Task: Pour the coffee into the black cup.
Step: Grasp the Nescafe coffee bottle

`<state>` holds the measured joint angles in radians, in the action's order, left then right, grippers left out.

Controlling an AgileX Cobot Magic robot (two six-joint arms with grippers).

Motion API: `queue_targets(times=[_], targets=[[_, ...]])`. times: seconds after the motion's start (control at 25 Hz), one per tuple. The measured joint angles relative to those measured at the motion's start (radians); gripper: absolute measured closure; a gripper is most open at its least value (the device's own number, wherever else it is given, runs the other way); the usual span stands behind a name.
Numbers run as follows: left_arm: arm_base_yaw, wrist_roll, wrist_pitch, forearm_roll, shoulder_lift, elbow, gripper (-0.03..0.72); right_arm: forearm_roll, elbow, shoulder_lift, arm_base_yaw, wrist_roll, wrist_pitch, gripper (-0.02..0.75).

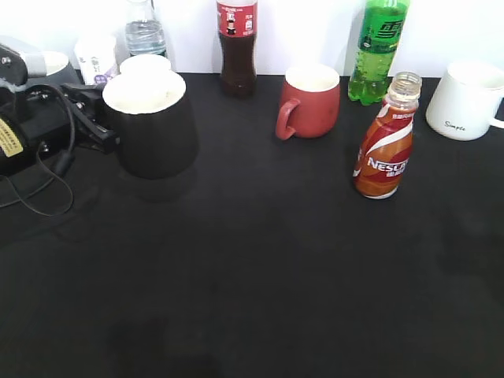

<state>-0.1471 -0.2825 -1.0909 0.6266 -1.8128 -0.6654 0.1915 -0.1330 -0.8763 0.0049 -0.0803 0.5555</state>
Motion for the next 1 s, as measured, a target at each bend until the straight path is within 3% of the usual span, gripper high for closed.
queue_targets(times=[0.12, 0.4, 0.56, 0.64, 0.72, 0.8, 1.0], targets=[[0.0, 0.0, 0.0, 0.0, 0.0, 0.0, 0.631, 0.149, 0.003, -0.288, 0.0, -0.038, 0.303, 0.189], [0.0, 0.0, 0.0, 0.0, 0.0, 0.0, 0.631, 0.185, 0.004, -0.653, 0.0, -0.154, 0.633, 0.189], [0.0, 0.0, 0.0, 0.0, 0.0, 0.0, 0.631, 0.2, 0.002, -0.778, 0.0, -0.207, 0.649, 0.189], [0.0, 0.0, 0.0, 0.0, 0.0, 0.0, 0.631, 0.397, -0.065, -0.8, 0.0, -0.183, 0.648, 0.186], [0.0, 0.0, 0.0, 0.0, 0.0, 0.0, 0.631, 0.494, -0.15, -0.807, 0.001, -0.29, 0.557, 0.111], [0.0, 0.0, 0.0, -0.001, 0.0, 0.0, 0.631, 0.507, -0.175, -0.813, 0.001, -0.312, 0.529, 0.064], [0.0, 0.0, 0.001, -0.001, 0.0, 0.0, 0.631, 0.521, -0.286, -0.907, 0.001, -0.313, 0.495, 0.061]])
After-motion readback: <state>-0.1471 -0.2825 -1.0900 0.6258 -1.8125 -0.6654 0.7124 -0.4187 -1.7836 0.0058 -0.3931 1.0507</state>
